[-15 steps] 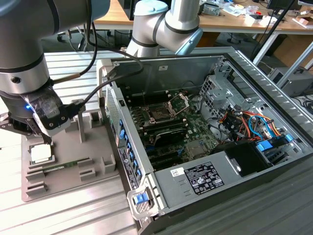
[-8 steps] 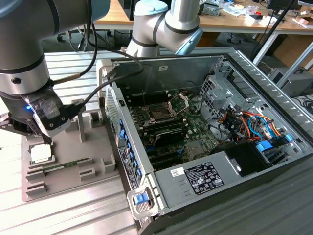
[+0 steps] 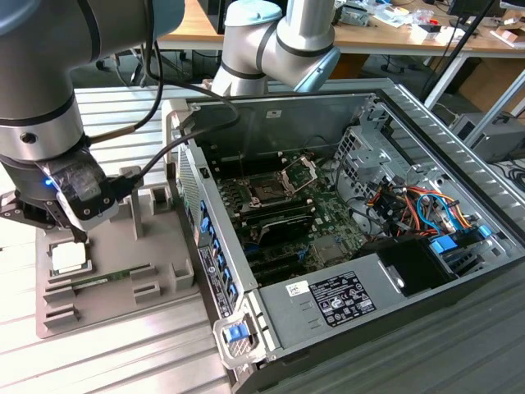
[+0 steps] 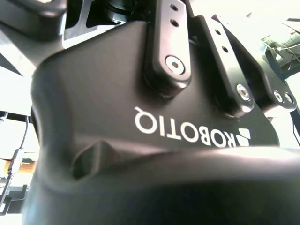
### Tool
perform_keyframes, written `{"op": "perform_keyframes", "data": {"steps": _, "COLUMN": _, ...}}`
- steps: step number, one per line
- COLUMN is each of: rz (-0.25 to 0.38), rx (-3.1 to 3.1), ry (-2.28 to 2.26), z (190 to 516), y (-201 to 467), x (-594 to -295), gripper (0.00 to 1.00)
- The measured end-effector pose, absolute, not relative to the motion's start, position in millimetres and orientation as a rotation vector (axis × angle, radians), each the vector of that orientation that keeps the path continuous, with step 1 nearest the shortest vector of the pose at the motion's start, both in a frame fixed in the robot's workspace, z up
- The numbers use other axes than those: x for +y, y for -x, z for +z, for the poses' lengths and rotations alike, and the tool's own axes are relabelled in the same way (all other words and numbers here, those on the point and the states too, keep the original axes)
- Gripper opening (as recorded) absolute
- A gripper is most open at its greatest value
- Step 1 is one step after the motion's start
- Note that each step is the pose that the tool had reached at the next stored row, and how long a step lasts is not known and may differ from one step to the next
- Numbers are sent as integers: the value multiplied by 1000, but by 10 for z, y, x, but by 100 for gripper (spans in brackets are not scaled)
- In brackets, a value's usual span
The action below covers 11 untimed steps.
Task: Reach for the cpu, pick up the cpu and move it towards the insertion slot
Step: 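Pick up the cpu and move it towards the insertion slot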
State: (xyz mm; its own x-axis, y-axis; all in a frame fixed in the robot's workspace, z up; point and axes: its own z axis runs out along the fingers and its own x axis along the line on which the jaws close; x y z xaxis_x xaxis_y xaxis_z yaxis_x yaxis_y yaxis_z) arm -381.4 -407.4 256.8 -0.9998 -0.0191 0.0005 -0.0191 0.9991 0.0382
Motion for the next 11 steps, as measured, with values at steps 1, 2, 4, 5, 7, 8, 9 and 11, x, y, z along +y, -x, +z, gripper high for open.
{"op": "perform_keyframes", "data": {"steps": 1, "rz": -60, "rx": -3140, "ry": -30, "z": 2566, "y": 3815, "x": -4074, "gripper": 10}}
{"op": "perform_keyframes", "data": {"steps": 2, "rz": -60, "rx": -3140, "ry": -30, "z": 2564, "y": 3815, "x": -4074, "gripper": 10}}
{"op": "perform_keyframes", "data": {"steps": 4, "rz": -60, "rx": -3140, "ry": -30, "z": 2559, "y": 3815, "x": -4074, "gripper": 10}}
{"op": "perform_keyframes", "data": {"steps": 5, "rz": -60, "rx": -3140, "ry": -30, "z": 2557, "y": 3815, "x": -4074, "gripper": 10}}
{"op": "perform_keyframes", "data": {"steps": 7, "rz": -60, "rx": -3140, "ry": -30, "z": 2553, "y": 3815, "x": -4074, "gripper": 10}}
{"op": "perform_keyframes", "data": {"steps": 8, "rz": -60, "rx": -3140, "ry": -30, "z": 2551, "y": 3815, "x": -4074, "gripper": 10}}
{"op": "perform_keyframes", "data": {"steps": 9, "rz": -60, "rx": -3140, "ry": -30, "z": 2548, "y": 3815, "x": -4074, "gripper": 10}}
{"op": "perform_keyframes", "data": {"steps": 11, "rz": -60, "rx": -3140, "ry": -30, "z": 2542, "y": 3814, "x": -4074, "gripper": 10}}
